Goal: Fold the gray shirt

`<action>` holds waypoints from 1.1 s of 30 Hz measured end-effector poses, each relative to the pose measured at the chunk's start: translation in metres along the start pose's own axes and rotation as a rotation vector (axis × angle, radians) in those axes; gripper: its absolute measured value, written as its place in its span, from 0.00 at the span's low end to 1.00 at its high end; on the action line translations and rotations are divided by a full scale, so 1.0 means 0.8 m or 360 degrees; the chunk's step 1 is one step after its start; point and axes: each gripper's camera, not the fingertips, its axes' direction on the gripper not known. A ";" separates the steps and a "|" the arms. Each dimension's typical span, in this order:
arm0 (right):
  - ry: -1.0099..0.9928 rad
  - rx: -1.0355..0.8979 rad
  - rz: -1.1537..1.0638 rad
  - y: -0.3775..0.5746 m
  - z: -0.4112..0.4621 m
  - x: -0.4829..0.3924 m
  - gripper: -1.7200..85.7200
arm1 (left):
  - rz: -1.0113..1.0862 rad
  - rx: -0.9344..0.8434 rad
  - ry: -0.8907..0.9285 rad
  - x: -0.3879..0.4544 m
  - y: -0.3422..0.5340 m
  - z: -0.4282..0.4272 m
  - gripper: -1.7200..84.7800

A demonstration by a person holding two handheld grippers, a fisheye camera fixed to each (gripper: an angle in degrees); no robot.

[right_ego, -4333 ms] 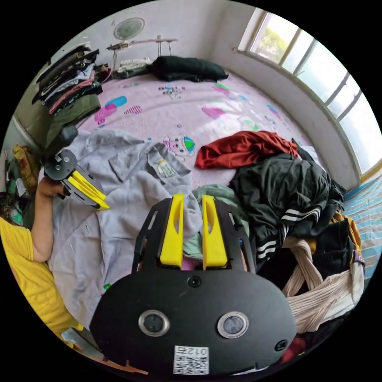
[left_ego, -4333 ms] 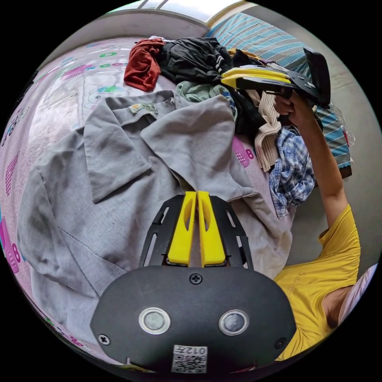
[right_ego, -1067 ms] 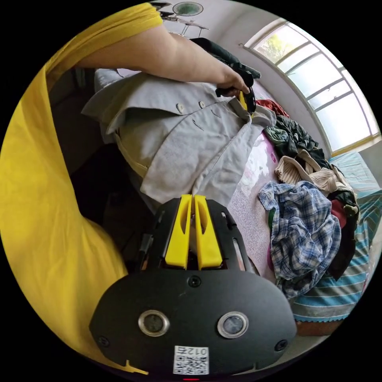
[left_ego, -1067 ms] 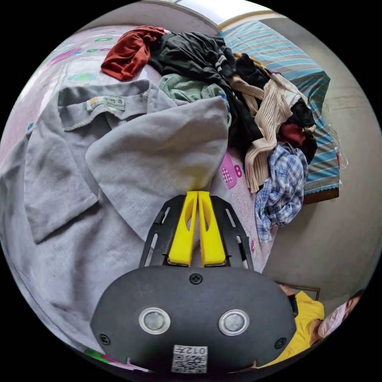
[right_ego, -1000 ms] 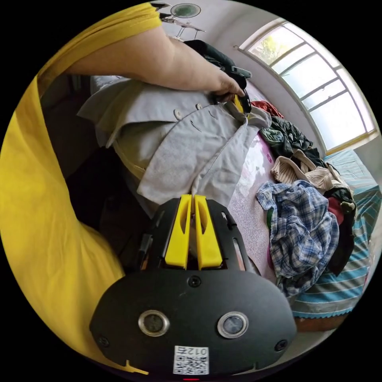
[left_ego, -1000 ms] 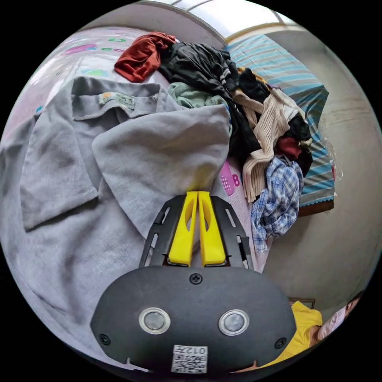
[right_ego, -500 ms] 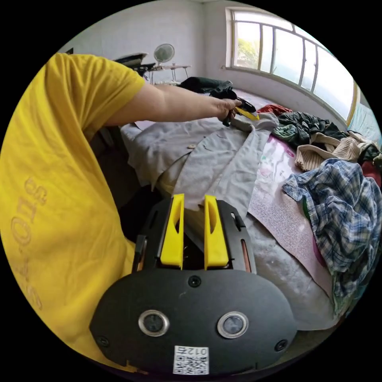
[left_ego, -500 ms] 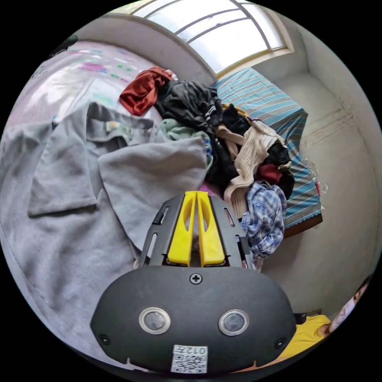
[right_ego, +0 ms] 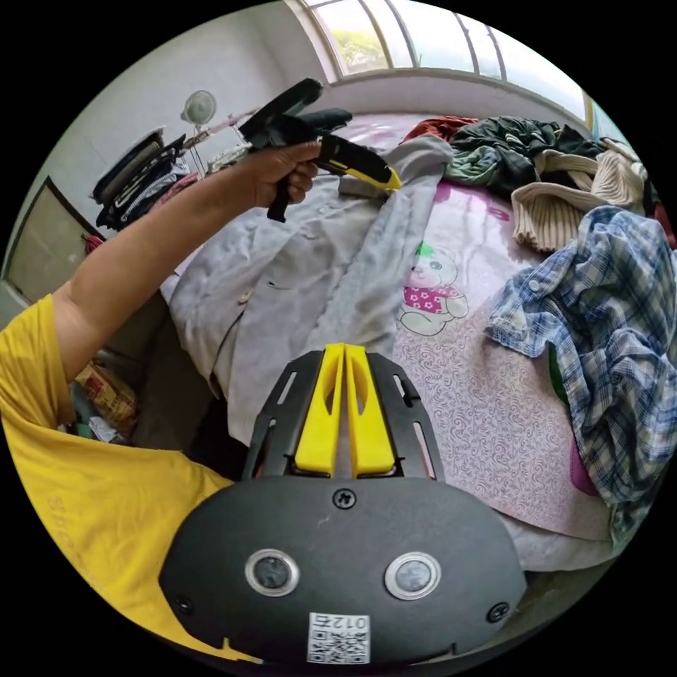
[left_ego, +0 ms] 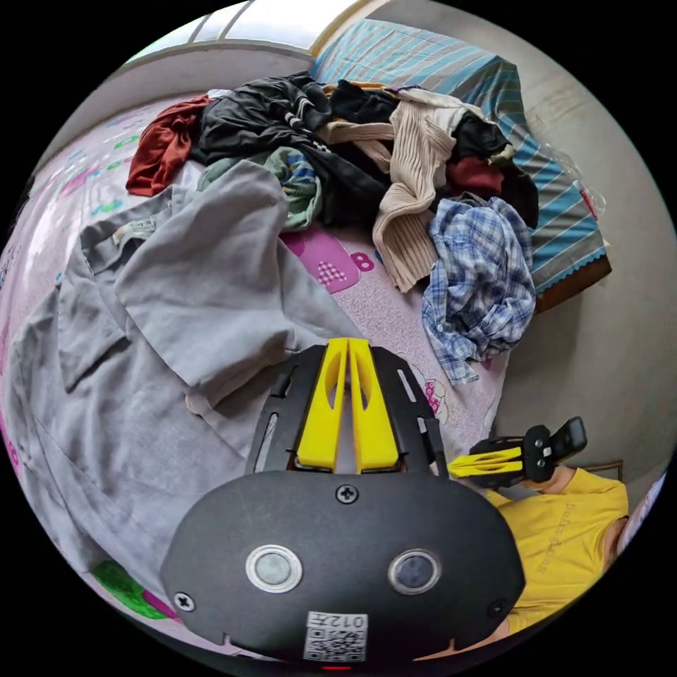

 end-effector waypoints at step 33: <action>0.0038 -0.0035 -0.0304 -0.063 0.028 -0.080 0.04 | -0.0315 0.0375 -0.0150 0.130 0.467 -0.006 0.03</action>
